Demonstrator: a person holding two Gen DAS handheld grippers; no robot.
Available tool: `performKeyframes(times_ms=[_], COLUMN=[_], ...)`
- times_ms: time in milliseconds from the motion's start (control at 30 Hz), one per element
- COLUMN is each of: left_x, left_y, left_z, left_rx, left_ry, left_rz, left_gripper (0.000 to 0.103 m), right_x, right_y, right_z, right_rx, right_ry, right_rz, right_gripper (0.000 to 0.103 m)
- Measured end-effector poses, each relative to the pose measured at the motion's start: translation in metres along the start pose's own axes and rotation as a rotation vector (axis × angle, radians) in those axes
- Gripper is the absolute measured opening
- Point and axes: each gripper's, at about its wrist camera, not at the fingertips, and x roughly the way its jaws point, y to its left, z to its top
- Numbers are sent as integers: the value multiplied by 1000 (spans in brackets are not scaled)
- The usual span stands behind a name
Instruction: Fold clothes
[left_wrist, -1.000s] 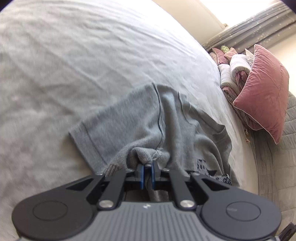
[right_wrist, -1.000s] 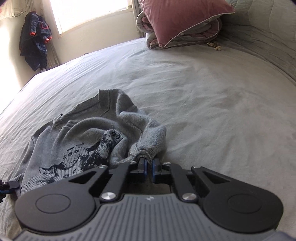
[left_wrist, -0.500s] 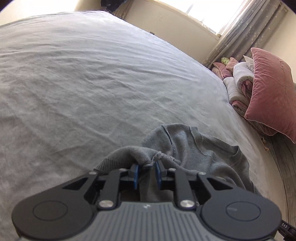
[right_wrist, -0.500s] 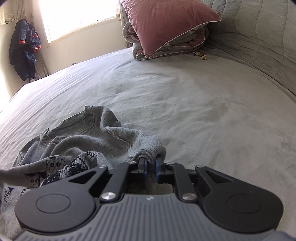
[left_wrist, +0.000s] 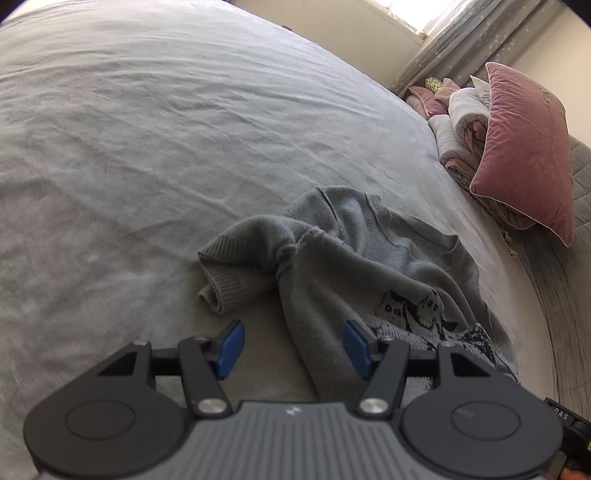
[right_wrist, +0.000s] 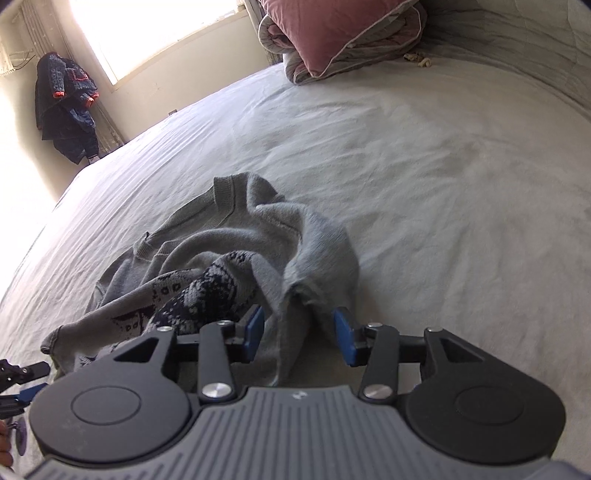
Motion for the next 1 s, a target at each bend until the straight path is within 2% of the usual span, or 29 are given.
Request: performKeyframes(times_ms=[133, 333, 433, 467, 500, 533, 667, 867, 1000], left_x=[9, 30, 38, 39, 36, 33, 22, 6, 4], left_y=[-6, -17, -22, -24, -25, -27, -33, -46, -49], left_z=[-13, -26, -30, -31, -30, -28, -23, -8, 7], left_rx=[13, 7, 1, 8, 11, 15, 29, 69, 83], left_ry=[54, 111, 120, 115, 91, 67, -29, -184, -250], left_rz=[-58, -94, -103, -99, -95, -91, -74, -46, -26], left_gripper=[50, 40, 33, 26, 19, 5, 4, 4, 4], right_x=[7, 24, 34, 35, 36, 36, 24, 4, 6], right_y=[12, 31, 33, 34, 33, 34, 36, 36, 29], right_z=[-13, -32, -37, -37, -37, -36, -28, -9, 3], right_rx=[43, 4, 2, 9, 16, 22, 6, -4, 31], right_ry=[77, 133, 128, 124, 118, 111, 37, -94, -119], right_rz=[36, 48, 64, 76, 84, 89, 69, 24, 21], right_gripper=[47, 45, 26, 18, 14, 10, 5, 4, 4])
